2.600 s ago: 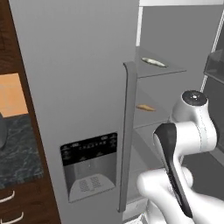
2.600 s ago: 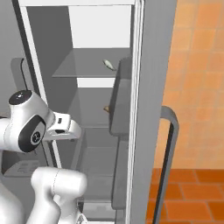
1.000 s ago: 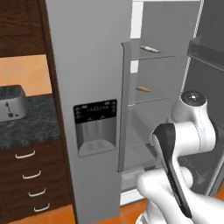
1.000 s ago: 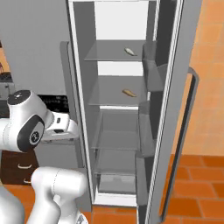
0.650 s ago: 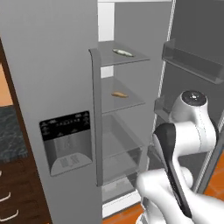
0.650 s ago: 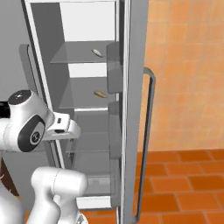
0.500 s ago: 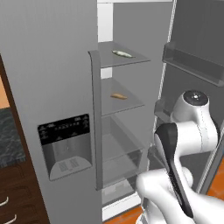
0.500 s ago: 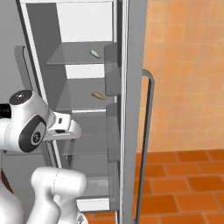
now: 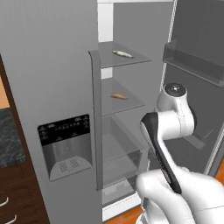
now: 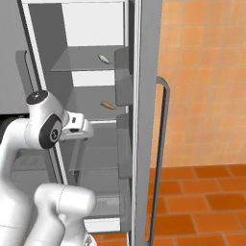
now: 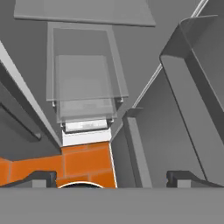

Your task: Place one sweet potato and one fish in each tupperware on the nearby counter, to pack two identical lunches.

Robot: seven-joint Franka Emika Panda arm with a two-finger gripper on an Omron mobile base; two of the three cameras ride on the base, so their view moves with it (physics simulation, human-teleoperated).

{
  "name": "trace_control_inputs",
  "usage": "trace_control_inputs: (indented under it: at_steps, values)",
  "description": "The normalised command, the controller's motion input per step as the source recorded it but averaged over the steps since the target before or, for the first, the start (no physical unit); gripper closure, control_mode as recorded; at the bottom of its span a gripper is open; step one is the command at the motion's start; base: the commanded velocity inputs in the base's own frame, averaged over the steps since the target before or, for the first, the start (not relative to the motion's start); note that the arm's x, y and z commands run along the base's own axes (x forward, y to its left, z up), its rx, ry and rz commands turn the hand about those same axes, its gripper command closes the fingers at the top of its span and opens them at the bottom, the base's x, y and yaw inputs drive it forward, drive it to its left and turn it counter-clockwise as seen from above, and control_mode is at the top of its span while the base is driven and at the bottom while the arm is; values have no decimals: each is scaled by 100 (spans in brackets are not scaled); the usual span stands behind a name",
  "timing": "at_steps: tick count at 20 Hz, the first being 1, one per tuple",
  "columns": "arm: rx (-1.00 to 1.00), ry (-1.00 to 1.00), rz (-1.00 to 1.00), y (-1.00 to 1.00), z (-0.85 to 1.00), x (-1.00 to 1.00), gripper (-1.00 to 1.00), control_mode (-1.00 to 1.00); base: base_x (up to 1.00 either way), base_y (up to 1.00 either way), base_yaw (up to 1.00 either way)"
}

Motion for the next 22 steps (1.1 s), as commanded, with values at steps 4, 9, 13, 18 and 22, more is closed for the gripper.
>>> trace_control_inputs:
  at_steps: [4,9,13,18,22]
  values:
    - [10,0,0,10,0,100,-100,-100,0,0,0]
    - [9,0,0,14,0,100,-100,-100,0,0,0]
    - [0,0,0,8,0,100,-100,-100,0,0,0]
    - [-6,0,0,0,0,98,-100,-100,0,0,0]
    - [-1,3,0,0,-2,76,-100,-100,0,0,0]
